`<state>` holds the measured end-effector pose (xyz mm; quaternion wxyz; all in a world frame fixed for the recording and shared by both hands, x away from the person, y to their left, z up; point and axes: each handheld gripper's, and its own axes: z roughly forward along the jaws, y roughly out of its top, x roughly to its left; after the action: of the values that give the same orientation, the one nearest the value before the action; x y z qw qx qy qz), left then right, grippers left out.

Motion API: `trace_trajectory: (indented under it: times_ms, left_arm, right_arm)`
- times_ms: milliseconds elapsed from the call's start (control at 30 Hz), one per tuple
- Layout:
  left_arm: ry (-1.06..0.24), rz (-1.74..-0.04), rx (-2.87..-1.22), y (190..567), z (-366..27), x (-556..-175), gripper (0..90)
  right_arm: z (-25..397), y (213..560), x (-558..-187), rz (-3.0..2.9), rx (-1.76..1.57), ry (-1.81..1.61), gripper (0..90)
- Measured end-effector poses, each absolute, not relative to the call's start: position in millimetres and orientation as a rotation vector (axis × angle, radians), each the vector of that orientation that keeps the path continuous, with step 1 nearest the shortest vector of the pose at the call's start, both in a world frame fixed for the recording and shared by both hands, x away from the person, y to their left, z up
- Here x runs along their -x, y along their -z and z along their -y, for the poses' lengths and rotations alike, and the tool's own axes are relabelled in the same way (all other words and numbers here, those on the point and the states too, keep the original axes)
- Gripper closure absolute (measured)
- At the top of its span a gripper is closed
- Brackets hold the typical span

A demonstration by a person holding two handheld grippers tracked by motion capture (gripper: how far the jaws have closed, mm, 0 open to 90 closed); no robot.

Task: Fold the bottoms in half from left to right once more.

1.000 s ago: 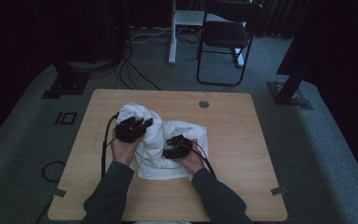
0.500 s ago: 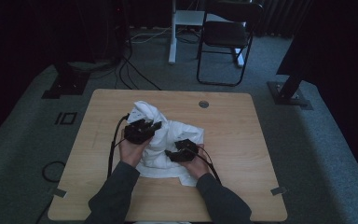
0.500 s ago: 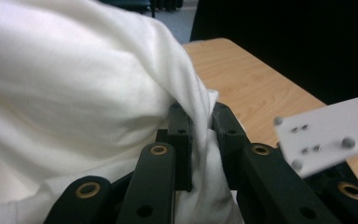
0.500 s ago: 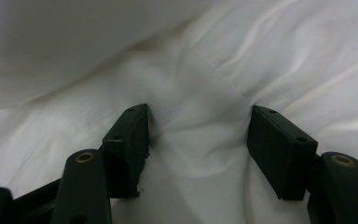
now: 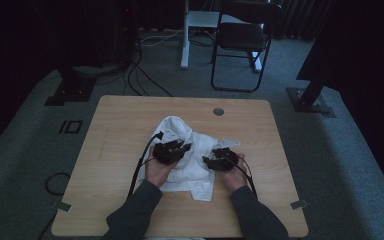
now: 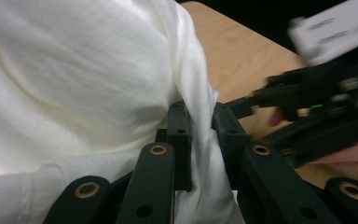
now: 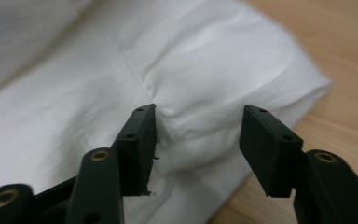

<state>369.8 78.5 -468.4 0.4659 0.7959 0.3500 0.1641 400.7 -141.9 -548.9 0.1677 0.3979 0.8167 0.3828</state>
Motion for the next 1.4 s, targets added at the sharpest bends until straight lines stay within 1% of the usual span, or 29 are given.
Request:
trace_trajectory:
  times_ms: [67,133,233,300,367,433,567,667,767,800,867,900,933,967,1000,1033,1133,1233,1300,1367,1400]
  left_arm:
    - [-0.385,-0.84,-1.97,471.4,-70.0,-366.2,80.7]
    - [-0.366,-0.821,-1.977,475.8,-63.6,-362.9,80.7]
    - [-0.315,-0.782,-2.01,493.6,-53.2,-359.8,80.2]
    - [-0.254,-0.804,-2.013,514.7,-50.1,-361.9,80.0]
    - [-0.225,-0.827,-2.023,531.2,-48.8,-364.6,80.0]
    - [-0.23,-0.822,-2.039,542.5,-45.9,-365.3,80.0]
    - [-0.236,-0.831,-2.053,540.1,-43.1,-366.9,79.4]
    - [-0.239,-0.833,-2.055,540.1,-42.6,-366.4,78.9]
    - [-0.235,-0.845,-2.047,539.5,-42.4,-366.3,78.3]
    - [-0.233,-0.846,-2.045,539.2,-42.4,-366.3,77.9]
    - [-0.231,-0.847,-2.043,538.1,-42.9,-366.4,77.1]
    - [-0.228,-0.848,-2.038,537.2,-43.3,-366.4,76.0]
    - [-0.227,-0.849,-2.033,535.9,-43.9,-366.3,74.5]
    - [-0.226,-0.85,-2.028,534.4,-44.4,-365.9,72.2]
    - [-0.217,-0.851,-2.023,532.3,-44.9,-365.3,69.9]
    - [-0.208,-0.848,-2.016,529.3,-45.9,-364.5,67.3]
    - [-0.198,-0.83,-1.986,509.6,-51.8,-357.3,59.1]
    - [-0.233,-0.802,-1.909,478.3,-70.3,-347.4,56.7]
    - [-0.325,-0.798,-1.872,459.7,-88.2,-344.5,56.7]
    - [-0.421,-0.855,-1.858,448.7,-107.6,-348.6,57.2]
    - [-0.442,-0.893,-1.844,446.4,-118.0,-353.5,58.0]
  right_arm:
    - [135.6,558.8,-404.1,-2.341,-1.125,-1.059,47.8]
    - [132.9,559.4,-405.4,-2.336,-1.119,-1.078,48.7]
    - [136.2,558.9,-407.7,-2.361,-1.101,-1.09,49.0]
    - [144.6,557.2,-409.3,-2.361,-1.152,-1.121,45.5]
    - [158.0,551.5,-409.1,-2.289,-1.238,-1.157,41.8]
    - [172.1,540.9,-406.8,-2.198,-1.288,-1.194,38.2]
    - [188.5,508.1,-391.2,-2.096,-1.189,-1.391,36.1]
    - [184.9,488.5,-377.5,-2.076,-1.068,-1.498,35.0]
    - [172.5,479.5,-372.6,-2.102,-0.981,-1.571,34.5]
    - [166.1,479.1,-374.7,-2.123,-0.974,-1.549,35.6]
    - [157.7,482.2,-381.4,-2.157,-0.998,-1.488,45.5]
    - [153.7,485.1,-386.4,-2.183,-1.012,-1.451,55.5]
    - [150.4,489.0,-391.6,-2.211,-1.008,-1.412,67.7]
    - [147.8,492.9,-396.3,-2.226,-1.016,-1.358,74.9]
    - [146.4,496.2,-401.0,-2.233,-1.037,-1.315,78.3]
    - [146.8,499.0,-405.6,-2.234,-1.055,-1.302,80.1]
    - [151.5,504.7,-415.8,-2.225,-1.122,-1.273,81.1]
    - [156.8,508.6,-421.5,-2.226,-1.149,-1.257,81.0]
    - [158.7,510.2,-423.1,-2.227,-1.154,-1.247,80.8]
    - [159.3,511.0,-424.1,-2.228,-1.16,-1.242,80.6]
    - [159.4,511.5,-424.4,-2.231,-1.159,-1.239,80.5]
